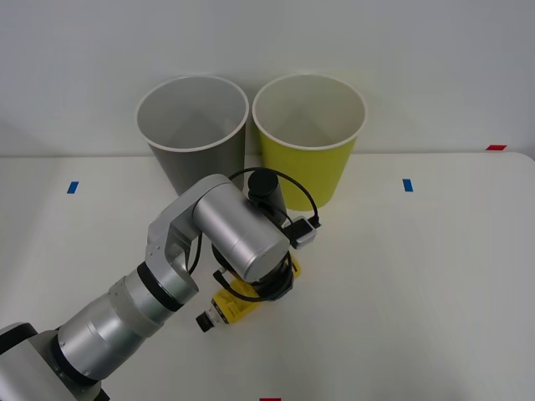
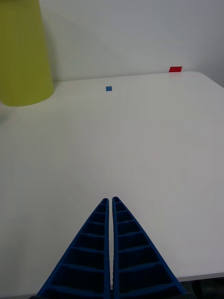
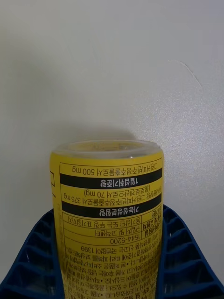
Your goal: Put cans in the gray bin and PET bottles in the light green bin.
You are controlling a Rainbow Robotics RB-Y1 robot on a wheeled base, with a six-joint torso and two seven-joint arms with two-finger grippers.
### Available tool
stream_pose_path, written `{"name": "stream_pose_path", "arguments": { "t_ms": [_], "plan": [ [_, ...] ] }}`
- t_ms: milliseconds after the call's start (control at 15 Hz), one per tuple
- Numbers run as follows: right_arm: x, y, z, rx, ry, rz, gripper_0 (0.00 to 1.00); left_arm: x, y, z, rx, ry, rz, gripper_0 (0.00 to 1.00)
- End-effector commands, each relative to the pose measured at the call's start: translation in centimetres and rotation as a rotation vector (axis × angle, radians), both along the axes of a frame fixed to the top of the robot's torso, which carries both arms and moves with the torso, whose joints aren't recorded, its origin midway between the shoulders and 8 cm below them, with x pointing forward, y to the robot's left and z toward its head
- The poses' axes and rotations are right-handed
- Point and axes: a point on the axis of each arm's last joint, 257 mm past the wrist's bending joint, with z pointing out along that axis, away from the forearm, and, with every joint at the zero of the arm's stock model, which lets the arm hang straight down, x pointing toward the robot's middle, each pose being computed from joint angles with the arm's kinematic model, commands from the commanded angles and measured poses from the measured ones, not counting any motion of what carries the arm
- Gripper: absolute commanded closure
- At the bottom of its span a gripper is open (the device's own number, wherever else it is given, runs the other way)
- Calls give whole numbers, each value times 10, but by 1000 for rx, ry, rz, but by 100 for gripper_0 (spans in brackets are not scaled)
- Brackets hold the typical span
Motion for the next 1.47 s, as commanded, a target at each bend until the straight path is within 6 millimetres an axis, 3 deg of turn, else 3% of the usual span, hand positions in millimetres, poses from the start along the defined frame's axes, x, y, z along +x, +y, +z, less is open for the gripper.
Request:
{"name": "stream_pose_path", "arguments": {
  "t_ms": [67, 333, 600, 867, 1267, 1467],
  "plan": [
    [0, 0, 0, 0, 0, 0, 100, -2, -1, 0, -6, 5, 0, 100],
    [0, 0, 0, 0, 0, 0, 100, -2, -2, 0, -9, 7, 1, 100],
    [0, 0, 0, 0, 0, 0, 100, -1, -4, 19, -27, -23, -11, 100],
    [0, 0, 0, 0, 0, 0, 100, -8, 11, 60, -7, -74, -31, 100],
    [0, 0, 0, 0, 0, 0, 100, -1, 30, 117, -42, -233, -53, 100],
    [0, 0, 0, 0, 0, 0, 100, -8, 41, 136, -85, -283, -48, 100]
  ]
}}
